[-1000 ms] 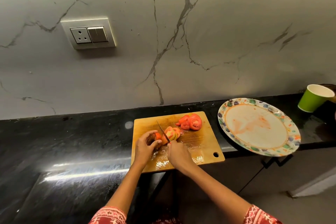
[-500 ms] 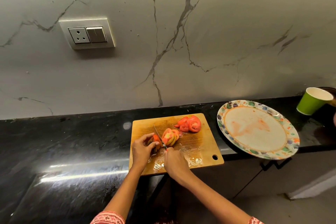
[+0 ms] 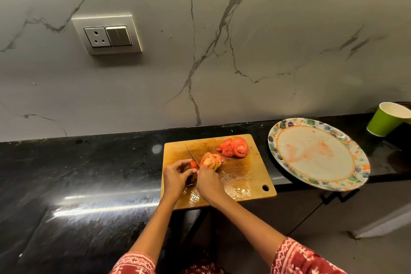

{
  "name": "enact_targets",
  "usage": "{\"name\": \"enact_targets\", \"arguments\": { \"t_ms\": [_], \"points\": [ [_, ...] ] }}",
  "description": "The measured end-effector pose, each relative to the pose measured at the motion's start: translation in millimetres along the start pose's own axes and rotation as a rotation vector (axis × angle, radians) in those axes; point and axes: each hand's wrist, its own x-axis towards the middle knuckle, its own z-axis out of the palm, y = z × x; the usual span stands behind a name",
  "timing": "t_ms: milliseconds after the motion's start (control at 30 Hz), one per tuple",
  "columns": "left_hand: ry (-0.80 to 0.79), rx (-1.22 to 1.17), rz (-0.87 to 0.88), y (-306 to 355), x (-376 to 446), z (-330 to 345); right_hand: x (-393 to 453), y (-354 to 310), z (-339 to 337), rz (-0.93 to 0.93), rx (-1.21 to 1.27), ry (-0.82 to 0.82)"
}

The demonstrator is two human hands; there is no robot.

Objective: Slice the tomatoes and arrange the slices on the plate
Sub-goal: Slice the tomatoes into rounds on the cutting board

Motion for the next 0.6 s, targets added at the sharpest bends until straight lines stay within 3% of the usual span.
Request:
{"name": "enact_targets", "arguments": {
  "t_ms": [267,600],
  "points": [
    [0.036,-0.042,-0.034,1.1,-1.0,4.6,-16.1,18.5,9.0,-0.076,-0.099,0.036],
    [0.048,-0.036,-0.021,4.9,-5.2,2.0,4.6,1.6,8.1,-0.002,-0.007,-0.010]
  ]
}}
